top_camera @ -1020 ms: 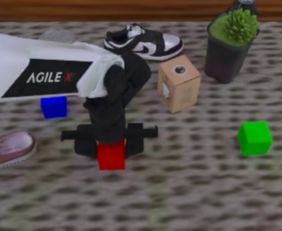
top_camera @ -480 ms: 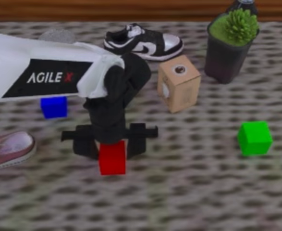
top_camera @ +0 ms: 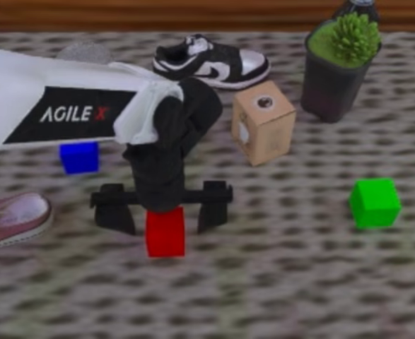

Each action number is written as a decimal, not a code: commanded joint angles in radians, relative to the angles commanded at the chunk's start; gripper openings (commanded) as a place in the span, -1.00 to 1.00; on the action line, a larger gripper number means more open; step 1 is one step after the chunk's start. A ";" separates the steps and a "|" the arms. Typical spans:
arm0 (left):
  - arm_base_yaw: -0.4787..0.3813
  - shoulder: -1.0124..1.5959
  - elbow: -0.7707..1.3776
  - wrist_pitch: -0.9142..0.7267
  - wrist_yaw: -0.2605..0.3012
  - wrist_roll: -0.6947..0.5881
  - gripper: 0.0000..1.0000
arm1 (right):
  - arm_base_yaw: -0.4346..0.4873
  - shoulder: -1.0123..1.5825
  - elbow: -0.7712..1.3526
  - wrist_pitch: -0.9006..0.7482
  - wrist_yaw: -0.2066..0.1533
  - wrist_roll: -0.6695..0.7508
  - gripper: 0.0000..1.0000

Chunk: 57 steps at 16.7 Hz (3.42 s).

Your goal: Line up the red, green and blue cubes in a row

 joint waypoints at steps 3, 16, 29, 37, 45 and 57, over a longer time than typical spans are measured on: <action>0.001 -0.001 0.000 0.000 0.000 0.000 1.00 | 0.000 0.000 0.000 0.000 0.000 0.000 1.00; 0.011 -0.093 0.151 -0.247 -0.001 -0.005 1.00 | 0.000 0.000 0.000 0.000 0.000 0.000 1.00; 0.310 -0.850 -0.453 0.143 -0.016 0.098 1.00 | 0.108 0.750 0.586 -0.427 0.000 0.085 1.00; 0.547 -1.634 -1.071 0.547 -0.012 0.382 1.00 | 0.210 1.542 1.127 -0.840 0.001 0.165 1.00; 0.640 -2.032 -1.332 0.822 0.011 0.608 1.00 | 0.269 1.952 1.458 -1.065 0.001 0.212 1.00; 0.643 -2.052 -1.341 0.835 0.012 0.620 1.00 | 0.272 2.033 1.382 -0.915 0.002 0.215 1.00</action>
